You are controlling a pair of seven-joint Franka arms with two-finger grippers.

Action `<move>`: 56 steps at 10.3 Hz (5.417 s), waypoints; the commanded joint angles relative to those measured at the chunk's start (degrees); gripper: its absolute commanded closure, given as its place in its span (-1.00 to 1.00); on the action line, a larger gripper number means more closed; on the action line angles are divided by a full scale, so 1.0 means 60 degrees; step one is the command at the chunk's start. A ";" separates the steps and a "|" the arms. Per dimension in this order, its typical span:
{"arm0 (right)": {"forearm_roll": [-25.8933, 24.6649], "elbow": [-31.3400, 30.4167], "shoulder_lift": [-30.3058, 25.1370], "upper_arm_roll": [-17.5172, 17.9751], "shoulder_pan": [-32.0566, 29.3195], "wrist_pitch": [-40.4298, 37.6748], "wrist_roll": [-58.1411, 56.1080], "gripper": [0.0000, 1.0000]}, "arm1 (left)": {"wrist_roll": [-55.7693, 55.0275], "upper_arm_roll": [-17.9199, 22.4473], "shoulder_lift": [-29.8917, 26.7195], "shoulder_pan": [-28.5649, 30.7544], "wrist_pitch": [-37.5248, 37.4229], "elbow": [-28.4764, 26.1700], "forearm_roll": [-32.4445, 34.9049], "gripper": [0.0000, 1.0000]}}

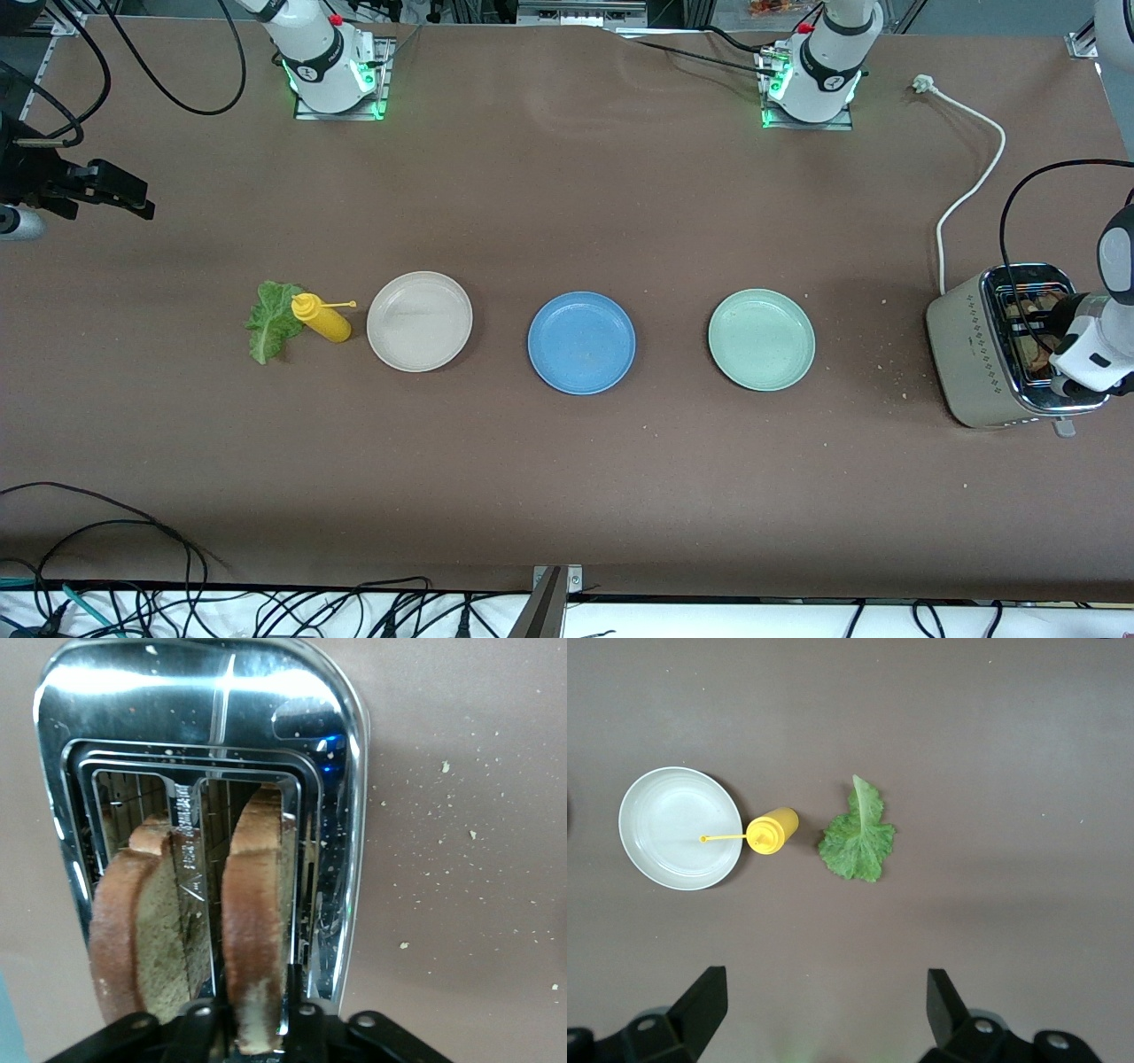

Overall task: Make sandwich in blue plate with both arms
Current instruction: 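Grasp the bread slice with the left gripper and lift it out, then carry the bread slice with the left gripper over the blue plate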

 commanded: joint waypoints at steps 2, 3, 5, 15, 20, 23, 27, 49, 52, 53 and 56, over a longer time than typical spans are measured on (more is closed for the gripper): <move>0.0023 0.0143 -0.0032 0.0072 -0.0098 -0.0185 0.0069 -1.00 | 0.0176 -0.0071 0.0046 0.0035 -0.0001 0.0144 0.0268 1.00; 0.0037 0.0143 -0.0032 0.0072 -0.0098 -0.0185 0.0098 -1.00 | 0.0176 -0.0072 0.0046 0.0035 -0.0001 0.0159 0.0268 1.00; 0.0095 0.0143 -0.0047 0.0087 -0.0098 -0.0214 0.0113 -1.00 | 0.0190 -0.0072 0.0046 0.0035 -0.0015 0.0159 0.0268 1.00; 0.1019 0.0143 -0.0061 -0.0016 -0.0113 -0.0361 0.0098 -1.00 | 0.0879 -0.0159 -0.1299 0.0020 -0.0937 0.0262 0.0093 1.00; 0.0872 0.0143 -0.0062 -0.0045 -0.0142 -0.0361 0.0098 -1.00 | 0.1069 -0.0160 -0.2149 -0.0009 -0.1815 0.0261 -0.0332 1.00; 0.0814 0.0099 -0.0105 -0.0031 -0.0157 -0.0361 0.1231 -1.00 | 0.0982 -0.0423 -0.2356 0.0005 -0.2094 0.0261 -0.0420 1.00; 0.0667 0.0070 -0.0106 0.0013 -0.0157 -0.0376 0.1739 -1.00 | -0.0580 -0.0963 -0.2210 -0.0111 -0.2125 0.0086 -0.1502 1.00; 0.0462 0.0084 -0.0091 0.0013 -0.0157 -0.0390 0.1388 -1.00 | -0.8394 -0.2899 -0.0277 -0.3258 0.5255 -0.1013 -0.7069 1.00; 0.0447 0.0084 -0.0091 0.0013 -0.0157 -0.0361 0.1256 -1.00 | -0.8277 -0.2899 -0.0027 -0.4152 0.6556 -0.1581 -0.7566 1.00; 0.0447 0.0099 -0.0062 -0.0001 -0.0157 -0.0288 0.0835 -1.00 | -0.8247 -0.2899 -0.0012 -0.4416 0.6881 -0.1700 -0.7685 1.00; 0.0447 0.0114 -0.0047 -0.0016 -0.0157 -0.0302 0.0772 -1.00 | -0.8247 -0.2899 0.0367 -0.5061 0.7147 -0.1775 -0.7686 1.00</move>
